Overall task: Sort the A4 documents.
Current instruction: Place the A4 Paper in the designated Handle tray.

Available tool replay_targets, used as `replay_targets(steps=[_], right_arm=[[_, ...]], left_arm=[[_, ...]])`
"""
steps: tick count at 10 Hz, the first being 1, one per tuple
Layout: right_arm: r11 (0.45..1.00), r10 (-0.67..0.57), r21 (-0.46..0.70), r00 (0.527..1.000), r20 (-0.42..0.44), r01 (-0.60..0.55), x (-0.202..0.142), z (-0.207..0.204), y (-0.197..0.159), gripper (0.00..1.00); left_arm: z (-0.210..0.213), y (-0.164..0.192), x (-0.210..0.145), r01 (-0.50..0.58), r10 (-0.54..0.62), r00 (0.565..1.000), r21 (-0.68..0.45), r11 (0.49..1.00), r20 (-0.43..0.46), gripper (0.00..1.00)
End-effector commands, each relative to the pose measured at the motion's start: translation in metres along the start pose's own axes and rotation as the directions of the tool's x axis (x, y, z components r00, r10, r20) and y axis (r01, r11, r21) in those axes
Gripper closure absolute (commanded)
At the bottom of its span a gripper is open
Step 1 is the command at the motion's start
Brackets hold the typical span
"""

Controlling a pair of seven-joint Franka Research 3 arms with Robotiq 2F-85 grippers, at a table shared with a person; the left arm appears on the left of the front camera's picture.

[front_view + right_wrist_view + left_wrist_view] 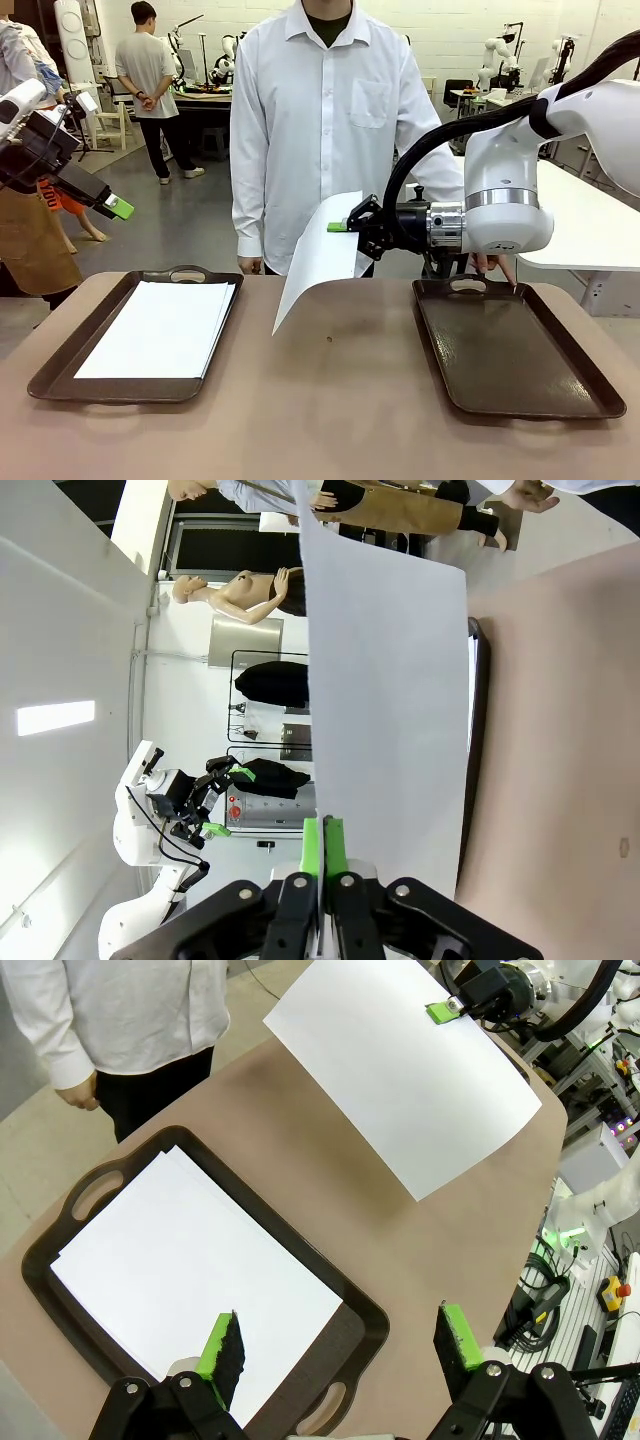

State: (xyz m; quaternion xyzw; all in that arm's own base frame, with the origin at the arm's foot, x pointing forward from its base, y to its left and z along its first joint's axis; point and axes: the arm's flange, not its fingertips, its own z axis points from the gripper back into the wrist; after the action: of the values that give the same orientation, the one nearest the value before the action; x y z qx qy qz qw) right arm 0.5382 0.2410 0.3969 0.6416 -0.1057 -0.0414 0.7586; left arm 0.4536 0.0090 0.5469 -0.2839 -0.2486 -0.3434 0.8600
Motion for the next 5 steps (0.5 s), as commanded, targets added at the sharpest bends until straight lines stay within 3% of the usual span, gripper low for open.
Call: replay_targets(steps=[1,5], right_arm=[[1.000,-0.002,-0.010,1.000,0.005,0.002,-0.0015,-0.0025,-0.0010,1.00],[1.000,0.000,0.000,1.000,0.000,0.000,0.0000,0.0000,0.0000,0.99]], left_arm=[[0.0009,0.0009,-0.0012,0.013,-0.013,1.000,-0.002,1.000,0.000,0.01],[0.0009,0.0009,-0.0012,0.013,-0.013,1.000,-0.002,1.000,0.000,0.01]])
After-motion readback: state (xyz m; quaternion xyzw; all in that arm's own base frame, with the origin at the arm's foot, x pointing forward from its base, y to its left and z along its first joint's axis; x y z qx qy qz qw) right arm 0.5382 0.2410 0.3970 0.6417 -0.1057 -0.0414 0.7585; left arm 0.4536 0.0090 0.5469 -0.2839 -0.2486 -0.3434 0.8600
